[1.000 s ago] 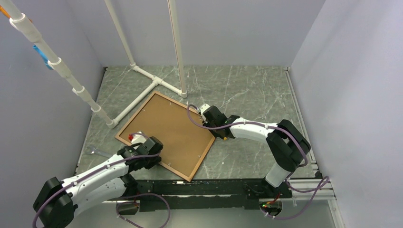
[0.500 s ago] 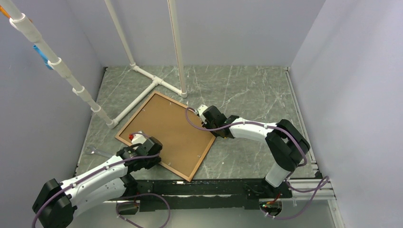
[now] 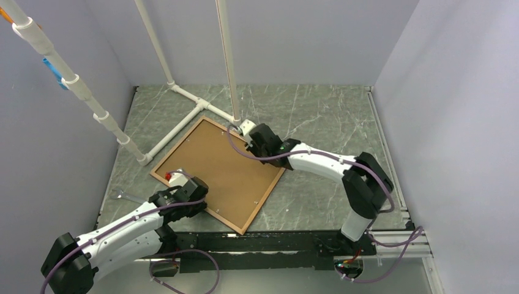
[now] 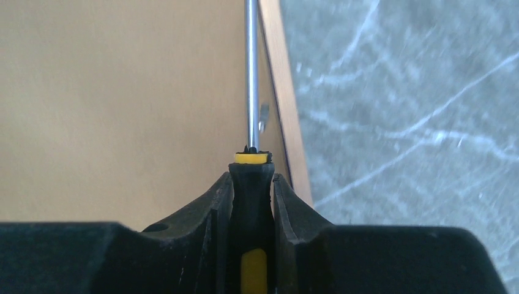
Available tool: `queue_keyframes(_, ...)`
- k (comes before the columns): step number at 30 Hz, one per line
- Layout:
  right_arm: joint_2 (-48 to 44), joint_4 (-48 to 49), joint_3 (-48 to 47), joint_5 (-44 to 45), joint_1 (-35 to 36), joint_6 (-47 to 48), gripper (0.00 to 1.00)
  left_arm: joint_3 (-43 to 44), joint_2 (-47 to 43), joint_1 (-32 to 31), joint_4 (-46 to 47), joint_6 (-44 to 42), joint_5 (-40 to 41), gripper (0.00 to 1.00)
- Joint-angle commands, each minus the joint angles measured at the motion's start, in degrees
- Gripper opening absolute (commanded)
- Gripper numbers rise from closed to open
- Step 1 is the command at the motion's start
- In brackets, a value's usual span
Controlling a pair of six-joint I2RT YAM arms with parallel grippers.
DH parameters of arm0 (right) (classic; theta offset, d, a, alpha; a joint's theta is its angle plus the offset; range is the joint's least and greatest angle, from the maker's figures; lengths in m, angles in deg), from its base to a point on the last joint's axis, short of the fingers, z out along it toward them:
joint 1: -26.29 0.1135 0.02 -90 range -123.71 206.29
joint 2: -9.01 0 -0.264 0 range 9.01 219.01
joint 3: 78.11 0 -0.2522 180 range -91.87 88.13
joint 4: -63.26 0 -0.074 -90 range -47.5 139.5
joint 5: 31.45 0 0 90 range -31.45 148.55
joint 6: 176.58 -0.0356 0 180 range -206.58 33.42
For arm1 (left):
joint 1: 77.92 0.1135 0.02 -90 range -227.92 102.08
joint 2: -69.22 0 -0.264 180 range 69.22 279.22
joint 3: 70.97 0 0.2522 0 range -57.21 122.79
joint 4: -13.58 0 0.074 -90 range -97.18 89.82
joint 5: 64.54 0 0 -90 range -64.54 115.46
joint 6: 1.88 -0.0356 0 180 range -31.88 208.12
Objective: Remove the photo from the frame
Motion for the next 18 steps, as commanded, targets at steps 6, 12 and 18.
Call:
queue_keyframes(6,15.47,-9.69,-20.98,1.13,-0.27,-4.97,0.00,0.71,-0.06,-0.18,-2.75,-0.47,1.37,0.00)
queue_keyframes(12,18.96,-11.25,-25.04,-3.40,-0.26,-4.83,0.00,0.47,0.06,-0.27,-2.95,0.50,1.38,0.00)
queue_keyframes(18,24.61,-14.67,-31.03,-4.05,-0.35,-5.71,0.00,0.82,0.61,-0.20,-1.94,-0.36,1.12,0.00)
